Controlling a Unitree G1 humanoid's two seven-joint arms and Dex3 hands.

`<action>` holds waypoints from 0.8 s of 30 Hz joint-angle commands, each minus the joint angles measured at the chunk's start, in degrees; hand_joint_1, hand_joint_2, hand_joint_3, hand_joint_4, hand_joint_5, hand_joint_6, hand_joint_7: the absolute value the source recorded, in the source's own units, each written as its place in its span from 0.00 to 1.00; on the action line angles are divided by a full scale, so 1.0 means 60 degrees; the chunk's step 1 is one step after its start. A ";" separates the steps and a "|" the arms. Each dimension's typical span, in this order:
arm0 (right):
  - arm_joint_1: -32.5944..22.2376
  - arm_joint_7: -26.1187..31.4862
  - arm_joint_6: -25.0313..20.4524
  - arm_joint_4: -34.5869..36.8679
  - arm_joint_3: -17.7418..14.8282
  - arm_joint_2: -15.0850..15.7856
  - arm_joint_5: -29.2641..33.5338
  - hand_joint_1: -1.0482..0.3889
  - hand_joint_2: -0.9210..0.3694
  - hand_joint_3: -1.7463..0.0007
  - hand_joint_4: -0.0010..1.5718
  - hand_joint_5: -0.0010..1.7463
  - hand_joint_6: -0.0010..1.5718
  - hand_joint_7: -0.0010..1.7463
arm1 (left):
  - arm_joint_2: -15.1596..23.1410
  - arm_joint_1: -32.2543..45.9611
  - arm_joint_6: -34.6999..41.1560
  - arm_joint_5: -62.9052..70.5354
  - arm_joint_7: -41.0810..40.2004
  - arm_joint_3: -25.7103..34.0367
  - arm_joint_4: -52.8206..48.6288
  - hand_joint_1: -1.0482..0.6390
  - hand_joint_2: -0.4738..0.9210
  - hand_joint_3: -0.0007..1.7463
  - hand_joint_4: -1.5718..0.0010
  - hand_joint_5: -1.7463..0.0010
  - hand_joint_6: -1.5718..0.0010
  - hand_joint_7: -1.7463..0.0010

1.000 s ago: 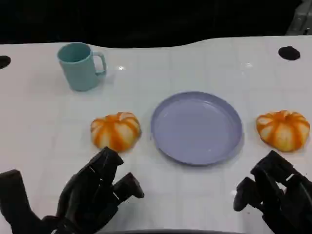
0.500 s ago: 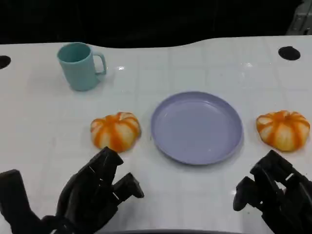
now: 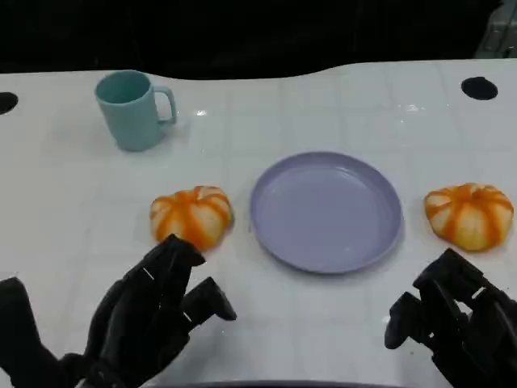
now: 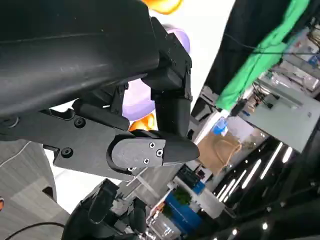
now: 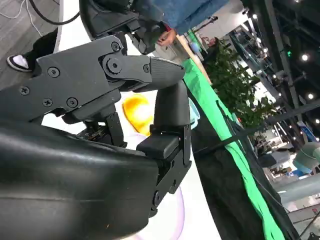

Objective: Grasp the bread from the table and place it into the plate.

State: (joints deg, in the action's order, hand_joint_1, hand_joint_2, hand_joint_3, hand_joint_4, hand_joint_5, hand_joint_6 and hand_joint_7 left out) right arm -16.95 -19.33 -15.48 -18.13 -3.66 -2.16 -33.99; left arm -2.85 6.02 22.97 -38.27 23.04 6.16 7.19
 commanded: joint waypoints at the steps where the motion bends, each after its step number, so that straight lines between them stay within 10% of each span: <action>1: 0.0105 0.0069 0.0067 0.0009 -0.0006 0.0043 0.0027 0.36 0.13 0.70 0.42 1.00 0.35 0.89 | 0.0289 -0.0258 -0.1293 0.0757 0.0609 -0.0104 -0.0263 0.27 1.00 0.06 0.68 0.34 0.68 0.62; 6: 0.0184 0.0173 0.0026 0.0049 0.0028 -0.0035 0.0046 0.36 0.13 0.70 0.42 1.00 0.35 0.89 | 0.0792 -0.0708 -0.3530 0.2353 0.1251 -0.0464 -0.0827 0.27 1.00 0.04 0.81 0.55 0.68 0.88; 12: 0.0219 0.0202 0.0048 0.0071 0.0078 -0.0066 0.0053 0.36 0.13 0.70 0.42 1.00 0.35 0.89 | 0.1727 -0.1218 -0.5963 0.5227 0.0577 -0.0858 -0.1243 0.29 0.99 0.03 0.94 0.59 0.74 0.94; 24: 0.0264 0.0236 0.0031 0.0094 0.0081 -0.0120 0.0049 0.36 0.13 0.69 0.44 1.00 0.36 0.89 | 0.3400 -0.2467 -0.6475 0.9105 -0.0796 -0.1504 -0.0620 0.51 0.87 0.00 1.00 0.73 0.83 0.99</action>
State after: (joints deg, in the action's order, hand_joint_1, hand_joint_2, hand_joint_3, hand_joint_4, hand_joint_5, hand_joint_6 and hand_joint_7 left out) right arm -15.71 -18.38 -15.46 -17.71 -2.83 -2.82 -33.16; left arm 15.05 -6.84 -14.10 11.33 21.11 -2.03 2.14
